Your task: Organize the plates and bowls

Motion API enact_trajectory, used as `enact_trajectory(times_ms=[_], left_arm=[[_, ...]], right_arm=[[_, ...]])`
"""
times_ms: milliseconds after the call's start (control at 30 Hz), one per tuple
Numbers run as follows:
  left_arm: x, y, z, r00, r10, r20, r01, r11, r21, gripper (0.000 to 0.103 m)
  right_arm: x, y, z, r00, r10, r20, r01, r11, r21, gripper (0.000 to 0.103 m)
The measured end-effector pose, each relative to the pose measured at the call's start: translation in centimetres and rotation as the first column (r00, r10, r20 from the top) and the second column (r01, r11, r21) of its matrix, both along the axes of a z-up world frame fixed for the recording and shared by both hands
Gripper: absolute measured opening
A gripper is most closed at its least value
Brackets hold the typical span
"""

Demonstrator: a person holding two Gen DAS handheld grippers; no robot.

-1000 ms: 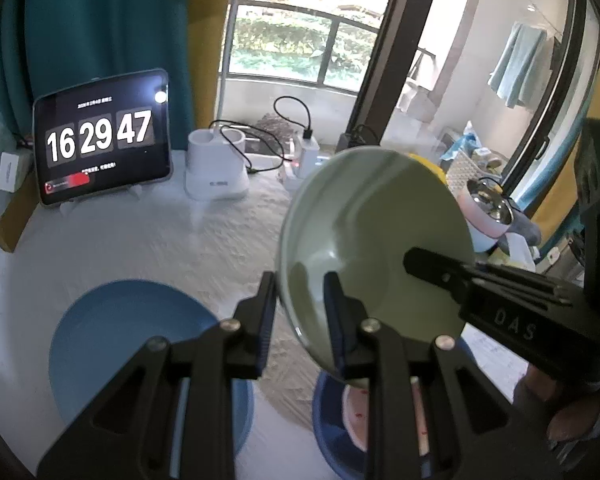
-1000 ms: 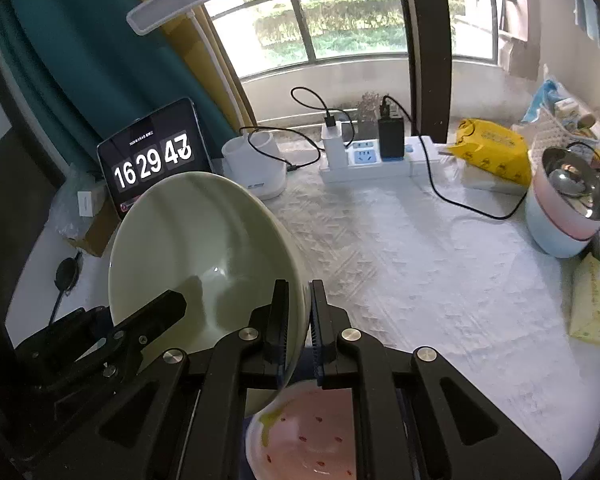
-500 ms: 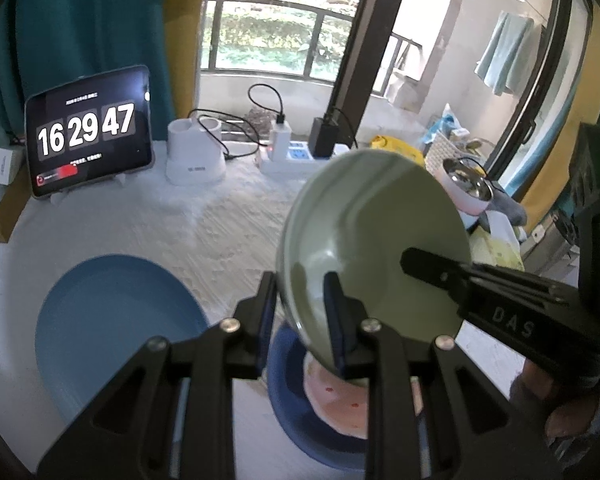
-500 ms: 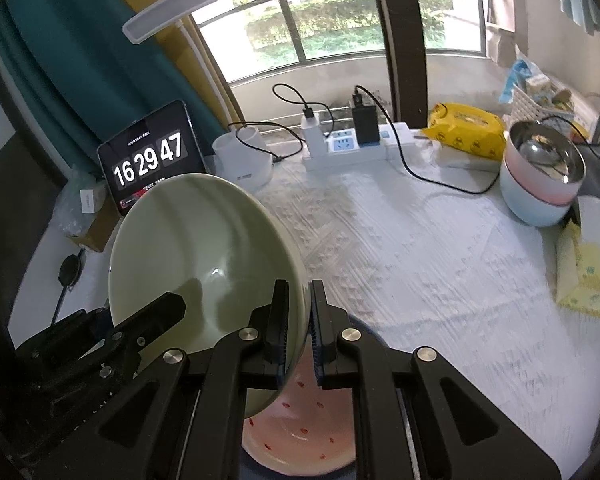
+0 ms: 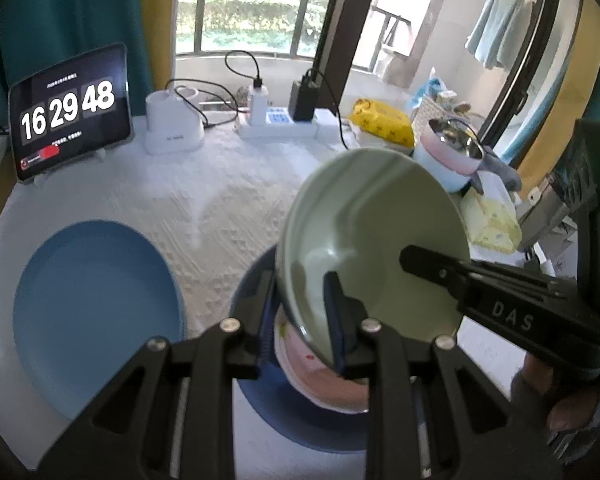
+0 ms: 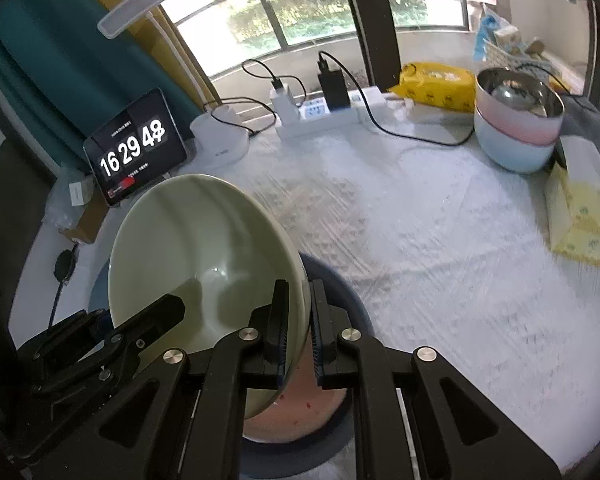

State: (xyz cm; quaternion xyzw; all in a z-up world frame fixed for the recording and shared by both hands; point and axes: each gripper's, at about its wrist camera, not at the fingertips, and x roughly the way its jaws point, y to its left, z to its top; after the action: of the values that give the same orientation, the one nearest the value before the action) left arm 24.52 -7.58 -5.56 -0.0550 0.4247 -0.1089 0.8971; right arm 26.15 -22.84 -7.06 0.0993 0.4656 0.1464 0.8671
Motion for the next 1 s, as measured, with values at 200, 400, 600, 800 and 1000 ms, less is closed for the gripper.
enact_trajectory(times_ms=[200, 400, 600, 800, 1000], left_arm=[[-0.4, -0.6, -1.2, 0.999, -0.015, -0.029, 0.015, 1.000, 0.015, 0.024], [-0.6, -1.0, -1.9, 0.999, -0.022, -0.041, 0.023, 0.999, 0.024, 0.024], [-0.7, -1.1, -2.2, 0.999, -0.023, -0.043, 0.024, 0.999, 0.030, 0.024], [-0.7, -1.1, -2.6, 0.998, -0.025, -0.051, 0.027, 0.999, 0.036, 0.024], [-0.9, -1.7, -3.0, 0.999, -0.028, -0.044, 0.032, 0.995, 0.089, 0.024]], right_arm=[[-0.6, -0.5, -1.4, 0.999, -0.025, -0.030, 0.025, 1.000, -0.003, 0.011], [-0.9, -0.7, -2.1, 0.998, -0.031, -0.046, 0.031, 1.000, -0.002, 0.011], [-1.1, -0.6, -2.2, 0.999, -0.030, -0.042, 0.029, 0.999, -0.015, 0.011], [-1.2, -0.2, -2.2, 0.999, -0.023, -0.029, 0.021, 0.999, -0.049, 0.011], [-1.7, 0.4, -2.2, 0.999, -0.033, -0.003, 0.033, 0.994, -0.109, 0.011]])
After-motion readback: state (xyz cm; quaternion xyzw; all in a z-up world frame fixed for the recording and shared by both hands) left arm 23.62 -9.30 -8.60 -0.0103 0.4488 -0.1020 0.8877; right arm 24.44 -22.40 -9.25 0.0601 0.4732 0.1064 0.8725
